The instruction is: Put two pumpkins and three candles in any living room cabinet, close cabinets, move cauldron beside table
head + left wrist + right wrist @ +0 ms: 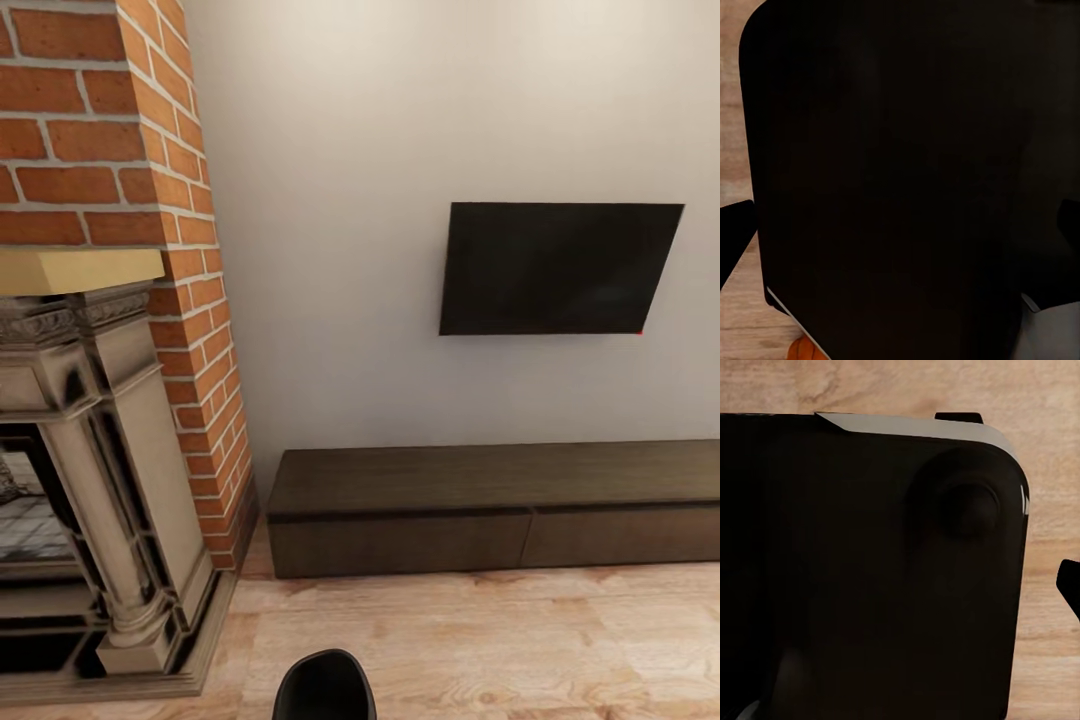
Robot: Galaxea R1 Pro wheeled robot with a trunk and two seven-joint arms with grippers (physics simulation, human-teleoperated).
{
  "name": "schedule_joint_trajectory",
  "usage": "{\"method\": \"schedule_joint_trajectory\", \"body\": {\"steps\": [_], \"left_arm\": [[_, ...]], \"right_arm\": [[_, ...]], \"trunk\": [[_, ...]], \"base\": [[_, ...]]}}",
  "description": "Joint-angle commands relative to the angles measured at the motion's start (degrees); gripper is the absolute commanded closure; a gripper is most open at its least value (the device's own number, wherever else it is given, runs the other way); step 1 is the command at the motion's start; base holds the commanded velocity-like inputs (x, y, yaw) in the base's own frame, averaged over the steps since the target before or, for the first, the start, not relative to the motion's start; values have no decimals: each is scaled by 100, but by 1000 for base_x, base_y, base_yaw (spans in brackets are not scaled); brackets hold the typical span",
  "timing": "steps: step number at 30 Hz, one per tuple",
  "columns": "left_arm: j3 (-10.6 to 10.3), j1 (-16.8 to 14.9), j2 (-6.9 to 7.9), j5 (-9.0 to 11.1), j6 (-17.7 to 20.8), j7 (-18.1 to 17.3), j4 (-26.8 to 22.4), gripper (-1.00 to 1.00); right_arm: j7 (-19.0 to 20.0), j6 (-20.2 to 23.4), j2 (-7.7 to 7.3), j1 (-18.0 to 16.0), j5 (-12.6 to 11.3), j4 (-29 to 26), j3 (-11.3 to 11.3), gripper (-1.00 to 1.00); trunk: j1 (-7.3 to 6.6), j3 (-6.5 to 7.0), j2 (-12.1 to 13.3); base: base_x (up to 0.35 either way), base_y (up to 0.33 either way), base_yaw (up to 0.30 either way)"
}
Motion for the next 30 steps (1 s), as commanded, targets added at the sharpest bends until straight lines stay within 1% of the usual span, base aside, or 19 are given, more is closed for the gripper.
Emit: {"method": "schedule_joint_trajectory", "body": {"steps": [1, 10, 14, 30], "left_arm": [[0, 4, -2, 31, 3, 5, -12, -100], [0, 4, -8, 31, 3, 3, -12, -100], [-17, 4, -34, 31, -5, -49, -12, -100], [-22, 4, -38, 20, -14, -68, -16, -100]], "right_arm": [[-3, -11, 2, -2, 2, 5, -1, -100], [-3, -11, 3, -2, 2, 5, -1, -100], [-3, -11, 4, -2, 1, 2, -1, -100], [-3, -11, 4, -2, 1, 4, -1, -100]], "trunk": [[0, -5, -3], [0, -5, -3], [0, -5, -3], [0, -5, -3]], "base": [[3, 13, 0], [1, 3, 0], [0, 0, 0], [0, 0, 0]]}}
